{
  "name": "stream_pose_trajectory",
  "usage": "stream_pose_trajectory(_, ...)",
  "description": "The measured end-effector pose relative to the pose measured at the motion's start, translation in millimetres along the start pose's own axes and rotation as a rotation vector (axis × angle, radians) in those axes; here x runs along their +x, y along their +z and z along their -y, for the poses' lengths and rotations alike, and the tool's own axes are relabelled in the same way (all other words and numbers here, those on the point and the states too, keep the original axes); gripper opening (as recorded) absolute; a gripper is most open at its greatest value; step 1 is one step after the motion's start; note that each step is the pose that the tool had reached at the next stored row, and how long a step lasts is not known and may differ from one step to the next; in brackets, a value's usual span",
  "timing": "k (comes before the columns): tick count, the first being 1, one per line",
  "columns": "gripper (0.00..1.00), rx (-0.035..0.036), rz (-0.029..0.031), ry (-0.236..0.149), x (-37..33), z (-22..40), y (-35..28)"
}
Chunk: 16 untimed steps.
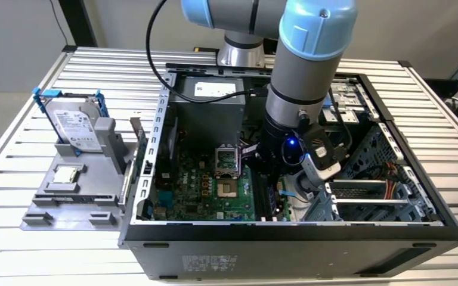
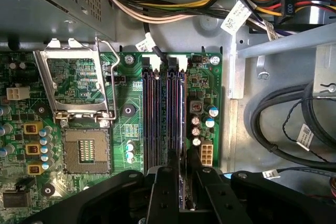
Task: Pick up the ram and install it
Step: 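Insert the ram into the slot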
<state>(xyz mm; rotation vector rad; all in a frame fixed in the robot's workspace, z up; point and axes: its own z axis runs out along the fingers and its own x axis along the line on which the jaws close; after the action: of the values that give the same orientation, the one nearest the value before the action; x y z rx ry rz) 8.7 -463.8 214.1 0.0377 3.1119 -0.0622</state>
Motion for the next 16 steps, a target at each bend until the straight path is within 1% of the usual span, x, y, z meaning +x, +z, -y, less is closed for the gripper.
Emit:
stream_pose_trajectory(1, 1.00, -0.0007, 0.0002, 0.000, -0.1, 0.1, -2.8)
stream_pose_trajectory(9, 1.00, -0.0001, 0.0000, 0.001, -1.2, 1.6, -39.2)
stream_pose_trajectory(10, 1.00, -0.0001, 0.0000, 0.000, -1.2, 1.7, -41.9)
stream_pose_trajectory(12, 1.00, -0.0026, 0.0000, 0.001, -1.2, 1.7, -41.9)
stream_pose_trajectory(13, 0.00, -0.0037, -0.0001, 0.001, -1.2, 1.7, -41.9)
stream_pose_trajectory(16, 0.00, -0.0068, -0.0002, 0.001, -1.2, 1.8, -42.1)
